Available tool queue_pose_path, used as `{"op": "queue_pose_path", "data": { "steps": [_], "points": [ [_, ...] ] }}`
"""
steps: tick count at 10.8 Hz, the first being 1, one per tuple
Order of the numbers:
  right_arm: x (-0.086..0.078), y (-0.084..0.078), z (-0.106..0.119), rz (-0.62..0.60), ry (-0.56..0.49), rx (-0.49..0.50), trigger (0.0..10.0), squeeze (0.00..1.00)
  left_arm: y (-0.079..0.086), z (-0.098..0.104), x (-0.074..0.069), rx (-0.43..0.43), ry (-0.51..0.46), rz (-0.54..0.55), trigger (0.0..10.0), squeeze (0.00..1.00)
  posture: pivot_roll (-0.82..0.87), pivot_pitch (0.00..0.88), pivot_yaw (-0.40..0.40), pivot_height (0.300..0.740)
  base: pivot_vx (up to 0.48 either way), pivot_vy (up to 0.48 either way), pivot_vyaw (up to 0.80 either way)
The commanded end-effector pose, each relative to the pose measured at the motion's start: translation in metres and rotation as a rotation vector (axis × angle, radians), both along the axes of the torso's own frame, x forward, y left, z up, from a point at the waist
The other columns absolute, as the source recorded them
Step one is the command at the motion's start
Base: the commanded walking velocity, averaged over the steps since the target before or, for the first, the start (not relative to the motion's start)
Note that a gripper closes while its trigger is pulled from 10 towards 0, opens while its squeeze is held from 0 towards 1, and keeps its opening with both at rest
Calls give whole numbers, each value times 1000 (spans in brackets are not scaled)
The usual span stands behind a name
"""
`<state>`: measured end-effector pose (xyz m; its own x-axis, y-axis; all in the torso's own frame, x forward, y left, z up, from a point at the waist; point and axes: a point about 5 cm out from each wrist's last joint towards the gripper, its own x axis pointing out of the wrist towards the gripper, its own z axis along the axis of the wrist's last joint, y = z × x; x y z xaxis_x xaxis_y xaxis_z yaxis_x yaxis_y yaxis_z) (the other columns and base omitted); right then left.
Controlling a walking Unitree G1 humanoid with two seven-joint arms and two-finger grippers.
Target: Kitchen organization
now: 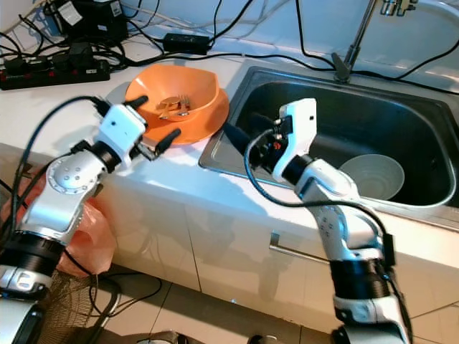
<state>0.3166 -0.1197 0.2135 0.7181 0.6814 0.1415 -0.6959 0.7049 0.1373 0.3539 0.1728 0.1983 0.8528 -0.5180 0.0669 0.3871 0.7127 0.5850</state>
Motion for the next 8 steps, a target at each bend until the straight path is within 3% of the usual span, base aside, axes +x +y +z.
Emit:
{"op": "queue_pose_path", "data": {
  "steps": [1, 2, 3, 8],
  "points": [
    [-6, 5, 4, 52, -10, -6, 10000, 0, -7, 2, 3, 25, -10, -38, 7490, 0, 130, 76, -8, 740, 0, 0, 0],
    [-11, 9, 5, 91, -11, -11, 10000, 0, -10, -1, 4, 31, -3, -60, 2157, 0, 131, 76, -9, 740, 0, 0, 0],
    [-15, 11, 6, 118, -14, -10, 10000, 0, -11, -2, 5, 34, -1, -64, 0, 0, 130, 77, -6, 740, 0, 0, 0],
    [-23, 10, 8, 154, -11, -25, 10000, 0, -12, -2, 8, 10, -10, -89, 0, 0, 128, 75, 4, 740, 0, 0, 0]
  ]
}}
